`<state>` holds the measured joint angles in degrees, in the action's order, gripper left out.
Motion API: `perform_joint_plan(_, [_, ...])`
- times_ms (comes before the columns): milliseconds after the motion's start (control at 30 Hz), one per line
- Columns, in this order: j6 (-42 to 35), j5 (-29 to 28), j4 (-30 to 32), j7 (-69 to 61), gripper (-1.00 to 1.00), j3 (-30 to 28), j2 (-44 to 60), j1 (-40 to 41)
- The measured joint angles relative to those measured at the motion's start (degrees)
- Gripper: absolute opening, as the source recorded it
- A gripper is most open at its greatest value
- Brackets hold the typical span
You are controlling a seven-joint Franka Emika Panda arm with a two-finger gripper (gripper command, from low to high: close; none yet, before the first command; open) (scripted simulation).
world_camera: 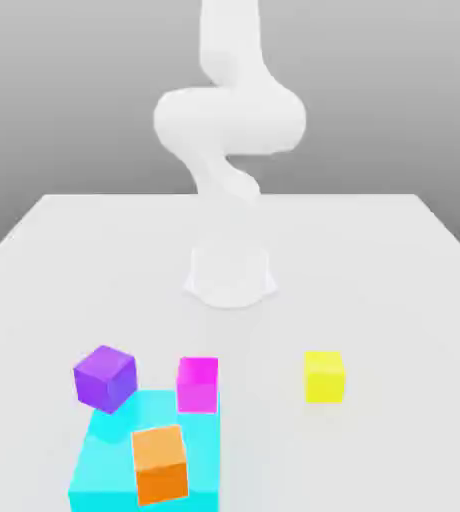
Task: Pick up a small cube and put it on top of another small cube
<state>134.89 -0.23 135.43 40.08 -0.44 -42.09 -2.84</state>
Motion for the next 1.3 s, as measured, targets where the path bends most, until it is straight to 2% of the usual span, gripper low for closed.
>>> perform_joint_plan(467, [19.0, -1.8, 22.0, -35.1, 0.00, -3.8, 23.3, -18.1])
perform_joint_plan(700, [28.4, -1.4, 32.7, -53.1, 0.00, -3.7, 34.7, -25.1])
perform_joint_plan(800, [33.1, -1.8, 33.9, -55.8, 0.00, -3.4, 40.4, -25.9])
perform_joint_plan(1000, [43.3, -1.2, 32.2, -56.6, 0.00, -1.0, 52.7, -23.8])
perform_joint_plan(1033, [44.6, -1.1, 31.9, -56.7, -1.00, -0.3, 54.3, -23.2])
perform_joint_plan(1300, [43.5, -1.6, 32.1, -56.3, -1.00, -0.7, 53.0, -23.4])
